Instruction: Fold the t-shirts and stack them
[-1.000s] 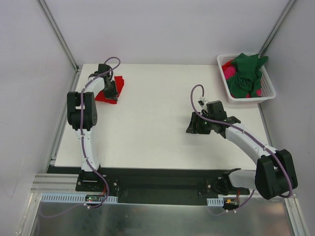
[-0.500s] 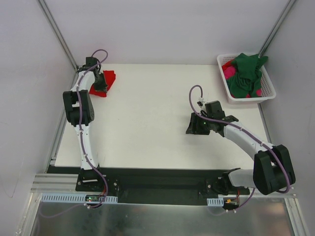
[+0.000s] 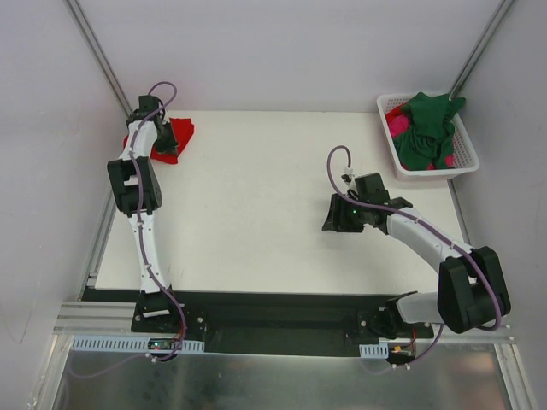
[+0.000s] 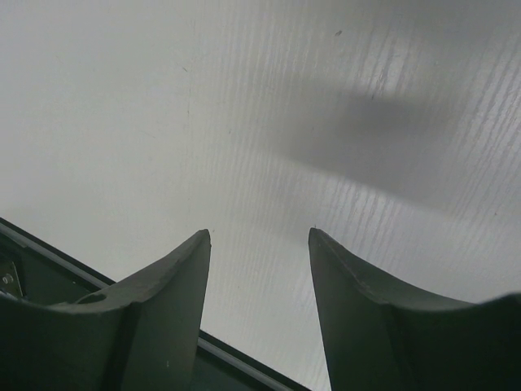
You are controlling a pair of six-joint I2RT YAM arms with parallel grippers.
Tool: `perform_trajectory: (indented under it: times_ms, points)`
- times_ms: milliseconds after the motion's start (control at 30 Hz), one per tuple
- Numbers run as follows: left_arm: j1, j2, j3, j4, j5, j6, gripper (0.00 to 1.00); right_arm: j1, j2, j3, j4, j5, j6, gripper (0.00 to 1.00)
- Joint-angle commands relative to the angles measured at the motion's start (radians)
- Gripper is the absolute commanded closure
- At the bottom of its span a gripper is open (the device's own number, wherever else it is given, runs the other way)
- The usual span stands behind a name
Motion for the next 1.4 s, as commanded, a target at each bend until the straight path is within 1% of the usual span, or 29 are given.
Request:
perform_trajectory:
  times_ms: [0,300,600,900,1200,1267,1300,1367]
  points:
    - [0.052,0.016,0.053,-0.027,-0.003,0.018,1.0,-0.008,0.005,0.049,-0.016,0.001,-0.003,0.45]
    - [0.07,0.075,0.172,-0.027,0.031,0.003,1.0,-0.008,0.005,0.056,-0.038,0.014,-0.003,0.45]
    - [0.067,0.131,0.224,-0.022,0.092,-0.015,1.0,-0.008,0.011,0.063,-0.053,0.027,0.005,0.45]
    - [0.063,0.17,0.266,0.016,0.144,-0.026,1.0,-0.008,0.005,0.066,-0.078,0.044,0.008,0.44]
    - [0.061,0.164,0.264,0.07,0.186,-0.029,1.0,-0.008,-0.016,0.07,-0.107,0.063,0.008,0.45]
    - [0.057,0.132,0.241,0.085,0.215,-0.029,1.0,-0.008,-0.021,0.072,-0.108,0.063,0.009,0.45]
    - [0.055,0.113,0.202,0.094,0.22,-0.025,1.0,-0.006,-0.024,0.072,-0.107,0.063,0.011,0.45]
    - [0.046,0.031,0.142,0.149,0.223,-0.017,1.0,-0.006,-0.03,0.07,-0.105,0.064,0.013,0.45]
